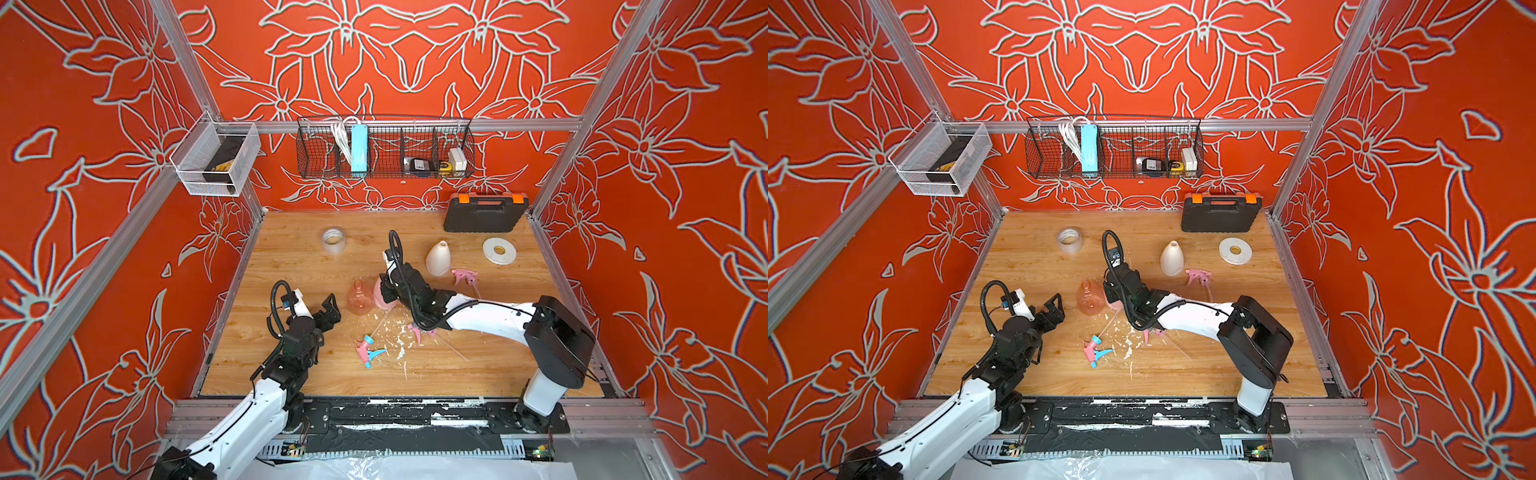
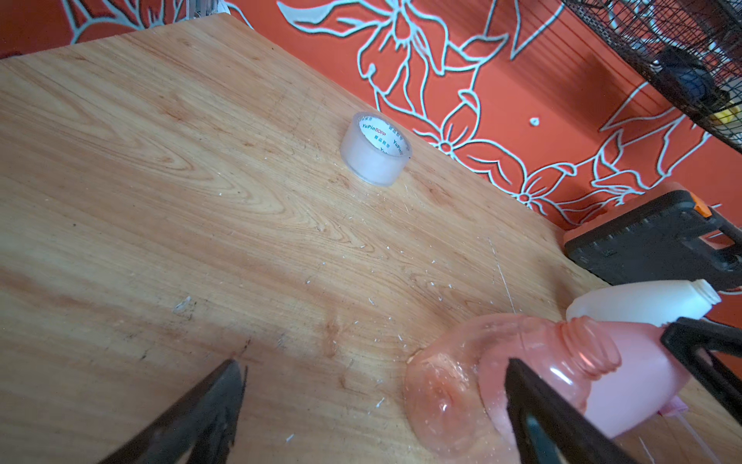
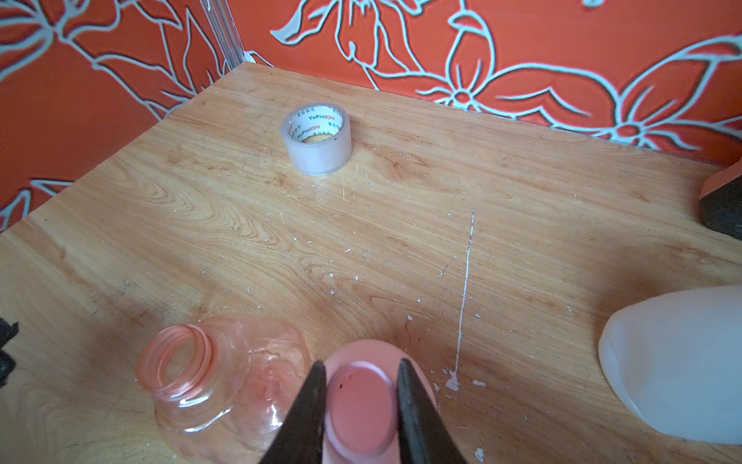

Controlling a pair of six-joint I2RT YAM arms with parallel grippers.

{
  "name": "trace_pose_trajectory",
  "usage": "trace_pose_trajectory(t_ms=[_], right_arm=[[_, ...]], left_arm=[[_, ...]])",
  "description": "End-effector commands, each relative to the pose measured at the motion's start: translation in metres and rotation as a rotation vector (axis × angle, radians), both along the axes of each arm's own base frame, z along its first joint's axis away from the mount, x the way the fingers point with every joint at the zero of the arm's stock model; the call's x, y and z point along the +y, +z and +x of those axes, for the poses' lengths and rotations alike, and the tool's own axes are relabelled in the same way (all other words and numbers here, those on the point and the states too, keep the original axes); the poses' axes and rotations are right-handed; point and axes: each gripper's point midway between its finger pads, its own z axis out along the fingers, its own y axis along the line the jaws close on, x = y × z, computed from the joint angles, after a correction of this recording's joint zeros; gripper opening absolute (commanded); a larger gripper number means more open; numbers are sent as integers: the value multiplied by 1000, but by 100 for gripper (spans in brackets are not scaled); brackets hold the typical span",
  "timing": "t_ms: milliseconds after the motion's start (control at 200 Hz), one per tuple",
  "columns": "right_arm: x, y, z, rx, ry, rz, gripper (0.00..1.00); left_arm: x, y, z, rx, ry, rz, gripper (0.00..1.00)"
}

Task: Attach spray nozzles to spray bottles
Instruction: Pick up the spray bottle from the center of the board.

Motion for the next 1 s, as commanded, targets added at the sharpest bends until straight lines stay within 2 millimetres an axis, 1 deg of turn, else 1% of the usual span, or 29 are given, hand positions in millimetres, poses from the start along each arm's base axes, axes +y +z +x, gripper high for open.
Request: trace_pose_trajectory(t_ms=[0,115,195,260,310,360,405,465,500,566,606,681,761,816,891,996], right_arm=[[4,10,2,-22,-5,8,23],[0,15,0,-31,-14,4,18],[-4,20,-2,-34,-11,-5,17],[-8,24,-3,-34,-12,-16,14],[-11,29,-5,-34,-12,-22,13],[-15,32,-7,-36,-9,-31,11],[-19,33,-9,-35,-9,-41,11],[-27,36,-11,-34,-13,-47,10],[-31,36,-13,-31,-11,-46,9],[-41,44,-15,-27,-8,-30,8],[-49,49,-16,-19,-3,-26,8],[-63,58,-17,3,9,-19,7],[-81,69,-19,27,20,-1,7],[-94,76,-20,42,24,10,6],[-112,83,-22,57,18,18,5],[-133,88,-25,74,7,15,4]], left_arm=[[3,3,-1,-30,13,-18,97],[7,-4,-4,-33,38,-38,97],[16,-9,-9,-24,92,-56,97],[19,-5,-11,-36,107,-54,97],[15,-1,-11,-63,71,-44,97],[5,7,-11,-108,4,-38,97],[-3,14,-12,-145,-47,-39,93],[-9,23,-12,-169,-84,-32,89],[-11,26,-13,-177,-98,-35,87],[-20,34,-14,-207,-139,-52,86],[-27,38,-15,-220,-167,-67,85],[-45,53,-15,-241,-220,-84,84],[-70,70,-17,-245,-288,-80,83],[-91,81,-19,-254,-346,-78,84],[-126,93,-24,-267,-449,-49,84],[-179,100,-29,-273,-601,83,84]])
